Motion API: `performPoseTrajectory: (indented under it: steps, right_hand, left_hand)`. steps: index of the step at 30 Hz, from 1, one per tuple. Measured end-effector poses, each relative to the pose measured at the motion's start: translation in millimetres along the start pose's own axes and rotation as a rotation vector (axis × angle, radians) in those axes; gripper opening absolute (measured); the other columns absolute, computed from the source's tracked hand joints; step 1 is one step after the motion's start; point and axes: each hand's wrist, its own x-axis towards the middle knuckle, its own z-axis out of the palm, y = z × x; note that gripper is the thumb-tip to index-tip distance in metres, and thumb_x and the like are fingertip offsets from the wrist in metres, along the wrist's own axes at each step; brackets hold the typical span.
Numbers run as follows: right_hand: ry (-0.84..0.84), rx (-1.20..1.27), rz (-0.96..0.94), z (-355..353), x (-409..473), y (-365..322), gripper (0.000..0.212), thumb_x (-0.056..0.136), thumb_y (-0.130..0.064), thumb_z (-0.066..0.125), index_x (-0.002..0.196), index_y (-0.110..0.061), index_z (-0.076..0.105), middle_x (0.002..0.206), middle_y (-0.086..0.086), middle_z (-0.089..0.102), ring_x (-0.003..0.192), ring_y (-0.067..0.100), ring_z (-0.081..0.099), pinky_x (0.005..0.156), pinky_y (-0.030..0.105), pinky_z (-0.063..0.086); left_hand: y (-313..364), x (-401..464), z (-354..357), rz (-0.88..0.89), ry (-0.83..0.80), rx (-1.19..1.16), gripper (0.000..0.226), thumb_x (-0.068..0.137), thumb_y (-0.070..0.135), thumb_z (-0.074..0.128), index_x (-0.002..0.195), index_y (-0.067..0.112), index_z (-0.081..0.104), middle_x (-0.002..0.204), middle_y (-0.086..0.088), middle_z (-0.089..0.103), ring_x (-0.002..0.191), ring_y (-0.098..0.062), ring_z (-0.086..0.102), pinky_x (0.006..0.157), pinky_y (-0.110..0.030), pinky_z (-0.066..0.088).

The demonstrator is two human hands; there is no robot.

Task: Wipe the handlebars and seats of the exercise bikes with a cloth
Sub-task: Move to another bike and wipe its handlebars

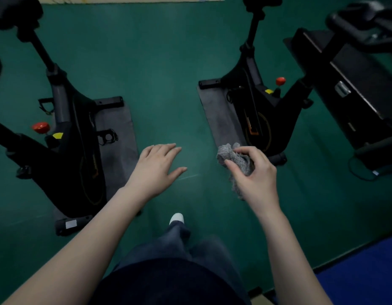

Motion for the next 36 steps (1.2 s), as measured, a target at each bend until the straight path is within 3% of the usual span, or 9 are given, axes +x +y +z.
performPoseTrajectory:
  steps: [13,26,28,31,33,36]
  right_hand:
    - [-0.355,0.092,-0.239,56,181,-1,0.020,0.080,-0.014,0.076,0.097,-0.017,0.066,0.098,-0.005,0.066,0.092,0.007,0.059,0.082,0.003,0.038]
    - [-0.698,0.125,-0.490,81,349,15,0.018,0.081,-0.019,0.075,0.095,-0.020,0.066,0.097,-0.007,0.066,0.089,0.004,0.059,0.077,0.001,0.036]
    - [-0.737,0.145,-0.511,94,363,7,0.018,0.081,-0.019,0.075,0.095,-0.021,0.065,0.096,-0.007,0.066,0.087,0.008,0.062,0.079,0.012,0.046]
    - [-0.837,0.174,-0.537,119,377,-12,0.017,0.082,-0.020,0.074,0.095,-0.021,0.064,0.097,-0.007,0.064,0.079,0.020,0.066,0.072,0.042,0.055]
    - [-0.903,0.196,-0.570,139,384,-27,0.016,0.083,-0.021,0.072,0.097,-0.023,0.063,0.099,-0.008,0.063,0.076,0.024,0.066,0.066,0.049,0.055]
    - [-0.960,0.233,-0.641,172,396,-52,0.016,0.084,-0.021,0.071,0.099,-0.024,0.064,0.098,-0.011,0.061,0.076,0.023,0.066,0.064,0.048,0.056]
  left_hand:
    - [-38,66,-19,-0.486,0.084,-0.139,0.064,0.092,0.052,0.047,0.146,0.020,0.033,0.154,0.002,0.028,0.141,-0.017,0.025,0.115,-0.036,0.021]
    - [-6,148,-29,-0.934,0.280,-0.166,0.063,0.093,0.056,0.041,0.146,0.024,0.033,0.153,0.005,0.031,0.142,-0.012,0.023,0.115,-0.030,0.013]
    - [-8,149,-29,-0.995,0.291,-0.181,0.063,0.092,0.057,0.041,0.145,0.024,0.034,0.153,0.005,0.032,0.142,-0.012,0.024,0.115,-0.031,0.014]
    - [-19,151,-30,-1.091,0.320,-0.201,0.063,0.092,0.057,0.042,0.145,0.023,0.036,0.152,0.004,0.034,0.140,-0.014,0.028,0.114,-0.033,0.018]
    - [-29,156,-32,-1.141,0.329,-0.209,0.063,0.091,0.057,0.042,0.144,0.023,0.037,0.151,0.004,0.034,0.139,-0.015,0.029,0.114,-0.034,0.021]
    - [-50,168,-34,-1.190,0.344,-0.225,0.063,0.091,0.057,0.042,0.144,0.024,0.038,0.151,0.004,0.034,0.139,-0.015,0.029,0.113,-0.035,0.020]
